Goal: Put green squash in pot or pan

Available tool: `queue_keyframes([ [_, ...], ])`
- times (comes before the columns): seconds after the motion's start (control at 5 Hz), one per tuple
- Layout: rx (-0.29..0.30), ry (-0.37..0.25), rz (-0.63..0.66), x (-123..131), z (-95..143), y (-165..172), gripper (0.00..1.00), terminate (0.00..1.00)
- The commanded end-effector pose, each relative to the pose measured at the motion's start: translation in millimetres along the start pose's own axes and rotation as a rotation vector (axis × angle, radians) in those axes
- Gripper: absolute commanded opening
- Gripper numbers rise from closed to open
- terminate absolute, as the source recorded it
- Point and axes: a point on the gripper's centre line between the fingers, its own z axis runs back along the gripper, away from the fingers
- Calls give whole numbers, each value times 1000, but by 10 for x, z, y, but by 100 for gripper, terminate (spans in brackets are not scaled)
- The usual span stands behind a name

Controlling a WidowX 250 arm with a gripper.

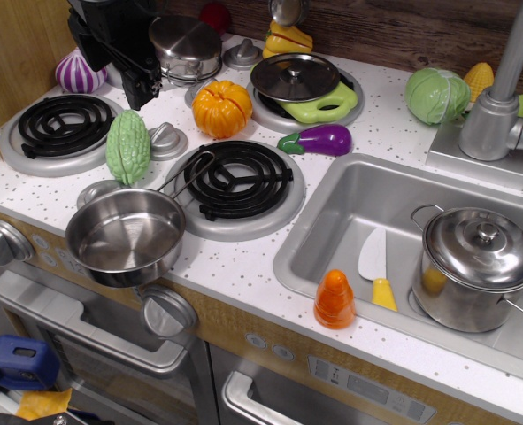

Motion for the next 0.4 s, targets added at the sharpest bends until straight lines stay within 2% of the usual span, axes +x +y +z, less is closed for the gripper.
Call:
queue_keyframes([
  [0.0,0,0,0,0,0,0,100,0],
  [0.2,-20,-22,117,-54,-119,113,100,0],
])
